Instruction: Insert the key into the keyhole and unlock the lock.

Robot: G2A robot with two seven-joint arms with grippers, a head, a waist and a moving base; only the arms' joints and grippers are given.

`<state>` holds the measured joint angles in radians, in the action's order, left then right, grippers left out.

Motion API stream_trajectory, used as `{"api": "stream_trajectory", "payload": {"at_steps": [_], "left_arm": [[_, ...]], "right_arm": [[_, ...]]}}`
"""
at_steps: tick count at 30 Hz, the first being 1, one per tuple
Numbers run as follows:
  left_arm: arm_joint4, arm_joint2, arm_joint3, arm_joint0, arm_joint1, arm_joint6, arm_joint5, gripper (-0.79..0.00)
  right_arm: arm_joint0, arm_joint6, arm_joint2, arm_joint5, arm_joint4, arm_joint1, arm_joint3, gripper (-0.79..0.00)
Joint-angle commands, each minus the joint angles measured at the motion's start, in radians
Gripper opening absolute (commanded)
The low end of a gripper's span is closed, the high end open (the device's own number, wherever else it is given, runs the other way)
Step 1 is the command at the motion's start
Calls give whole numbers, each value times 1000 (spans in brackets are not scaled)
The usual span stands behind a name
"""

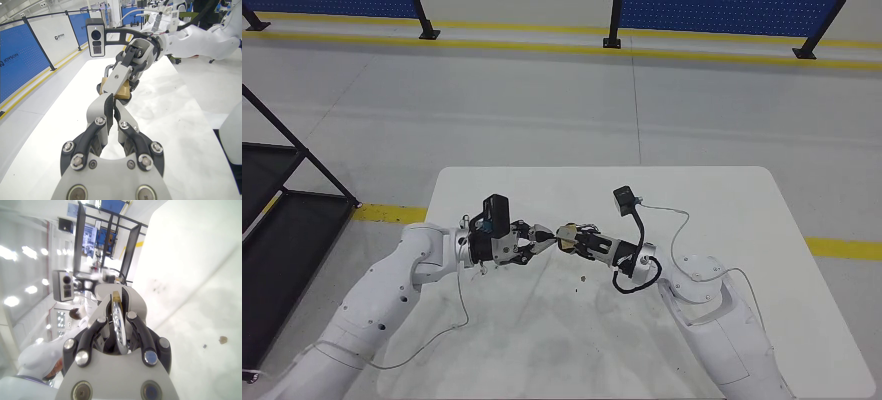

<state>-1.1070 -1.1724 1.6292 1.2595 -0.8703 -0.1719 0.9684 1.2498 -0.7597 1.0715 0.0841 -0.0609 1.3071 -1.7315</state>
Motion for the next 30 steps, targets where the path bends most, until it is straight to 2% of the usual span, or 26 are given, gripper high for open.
{"api": "stream_trajectory", "payload": {"at_steps": [1, 2, 3, 4, 15, 20, 25, 30], "left_arm": [[-7, -2, -1, 3, -1, -7, -2, -785], [-15, -5, -2, 3, -1, -5, -10, -702], [-20, -5, 1, 5, -2, -7, -14, -166], [-18, -7, 5, 9, -2, -16, -11, 0], [-67, -108, 43, 83, 13, -52, 6, 0], [-62, -189, 64, 150, 27, -78, 43, 0], [-43, -263, 87, 230, 49, -105, 44, 0], [-14, -300, 96, 282, 68, -142, 44, 0]], "right_arm": [[0, 0, 0, 0, 0, 0, 0, -785], [0, 0, 0, 0, 0, 0, 0, -785], [0, 0, 0, 0, 0, 0, 0, -785], [0, 0, 0, 0, 0, 0, 0, -785], [0, 0, 0, 0, 0, 0, 0, -785], [0, 0, 0, 0, 0, 0, 0, -785], [0, 0, 0, 0, 0, 0, 0, -785], [0, 0, 0, 0, 0, 0, 0, -785]]}}
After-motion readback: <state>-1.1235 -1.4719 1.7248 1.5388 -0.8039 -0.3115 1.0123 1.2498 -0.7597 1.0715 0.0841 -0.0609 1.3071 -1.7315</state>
